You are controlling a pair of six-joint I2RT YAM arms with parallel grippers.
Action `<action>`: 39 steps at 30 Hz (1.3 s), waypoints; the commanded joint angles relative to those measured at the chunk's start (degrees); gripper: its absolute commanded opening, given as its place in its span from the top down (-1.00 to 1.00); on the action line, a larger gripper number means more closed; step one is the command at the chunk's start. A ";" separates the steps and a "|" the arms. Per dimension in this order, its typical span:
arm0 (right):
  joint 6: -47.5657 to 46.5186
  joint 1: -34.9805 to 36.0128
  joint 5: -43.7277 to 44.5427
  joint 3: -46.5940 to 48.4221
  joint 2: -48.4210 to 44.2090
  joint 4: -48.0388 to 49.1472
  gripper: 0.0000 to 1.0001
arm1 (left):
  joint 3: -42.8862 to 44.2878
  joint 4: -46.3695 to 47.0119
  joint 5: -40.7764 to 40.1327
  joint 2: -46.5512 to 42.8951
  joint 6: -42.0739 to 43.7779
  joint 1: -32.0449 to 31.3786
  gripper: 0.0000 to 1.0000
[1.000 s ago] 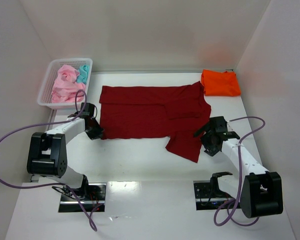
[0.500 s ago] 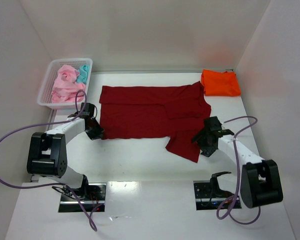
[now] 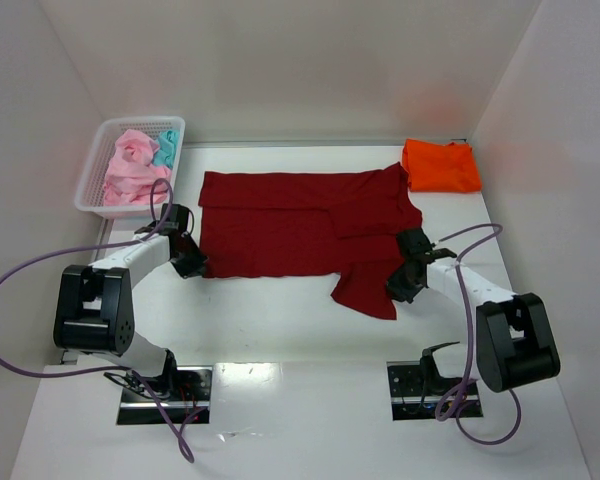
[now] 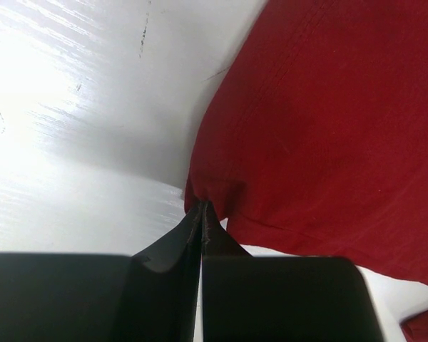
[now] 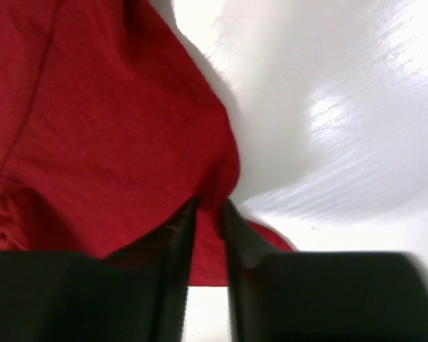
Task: Fold and stack the t-shirts
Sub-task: Grap the side of the flattened tshirt closest away from the robot with both arms
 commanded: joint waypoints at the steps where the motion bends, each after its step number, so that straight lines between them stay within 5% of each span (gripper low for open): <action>1: 1.26 0.58 1.95 1.27 0.97 -0.76 0.62 | 2.04 -0.52 0.71 -1.12 -0.99 0.15 0.95; 3: 1.88 0.58 1.95 1.79 0.45 -1.28 0.98 | 2.56 -0.52 0.71 -1.11 -0.47 0.15 1.00; 16: 1.27 0.05 2.83 6.98 -12.20 -4.10 0.99 | 4.33 -3.07 -0.43 -6.99 1.21 0.15 1.00; 25: -1.90 -4.86 1.16 12.08 -12.91 -0.59 0.99 | 8.71 -4.74 -2.28 -7.98 3.66 0.68 1.00; 39: -6.03 -11.90 -5.08 22.79 1.58 12.95 0.99 | 22.42 1.33 0.71 6.52 5.86 1.82 1.00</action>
